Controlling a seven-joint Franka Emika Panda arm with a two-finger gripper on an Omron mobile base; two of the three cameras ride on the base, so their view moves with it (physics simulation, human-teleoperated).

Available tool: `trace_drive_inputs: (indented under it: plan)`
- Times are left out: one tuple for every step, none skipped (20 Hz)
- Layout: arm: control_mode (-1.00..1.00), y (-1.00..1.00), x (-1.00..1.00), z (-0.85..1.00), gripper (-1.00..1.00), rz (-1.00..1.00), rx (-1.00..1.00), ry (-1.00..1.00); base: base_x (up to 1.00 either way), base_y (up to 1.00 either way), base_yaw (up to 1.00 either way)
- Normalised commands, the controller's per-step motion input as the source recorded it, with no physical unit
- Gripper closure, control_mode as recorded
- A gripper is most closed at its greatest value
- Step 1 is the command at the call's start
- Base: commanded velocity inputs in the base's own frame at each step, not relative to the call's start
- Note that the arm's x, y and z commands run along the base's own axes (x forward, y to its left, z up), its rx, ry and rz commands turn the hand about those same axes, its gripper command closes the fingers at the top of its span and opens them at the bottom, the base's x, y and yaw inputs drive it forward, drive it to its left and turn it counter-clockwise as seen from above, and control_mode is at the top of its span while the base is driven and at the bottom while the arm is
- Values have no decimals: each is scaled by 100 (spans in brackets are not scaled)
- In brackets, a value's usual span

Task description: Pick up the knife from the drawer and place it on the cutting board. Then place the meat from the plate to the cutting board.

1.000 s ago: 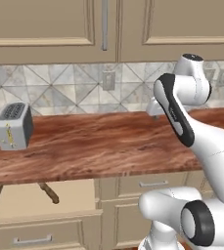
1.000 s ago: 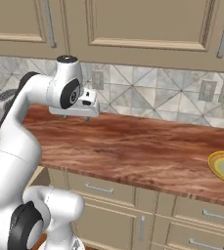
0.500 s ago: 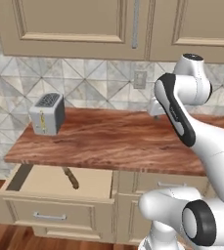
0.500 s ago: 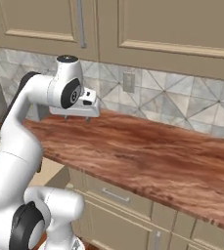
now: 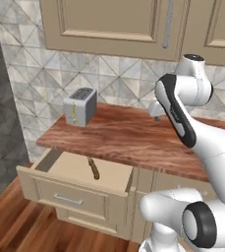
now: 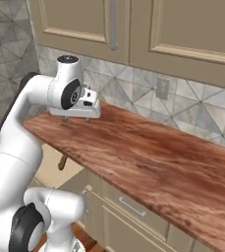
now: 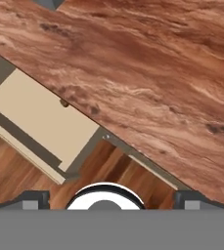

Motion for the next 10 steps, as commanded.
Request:
trace_drive_inputs:
  plan:
    - [100, 0, 0, 0, -100, 0, 0, 0, 6, -65, 35]
    - [100, 0, 0, 0, -100, 0, 0, 0, 15, -66, 33]
    - [100, 0, 0, 0, -100, 0, 0, 0, 21, -70, 32]
    - [100, 0, 0, 0, -100, 0, 0, 0, 27, -71, 31]
    - [100, 0, 0, 0, -100, 0, 0, 0, 35, -72, 31]
    - [100, 0, 0, 0, -100, 0, 0, 0, 41, -77, 31]
    - [100, 0, 0, 0, -100, 0, 0, 0, 48, -81, 31]
    - [100, 0, 0, 0, -100, 0, 0, 0, 59, -76, 29]
    - [100, 0, 0, 0, -100, 0, 0, 0, 79, -63, 28]
    - [100, 0, 0, 0, -100, 0, 0, 0, 80, -51, 28]
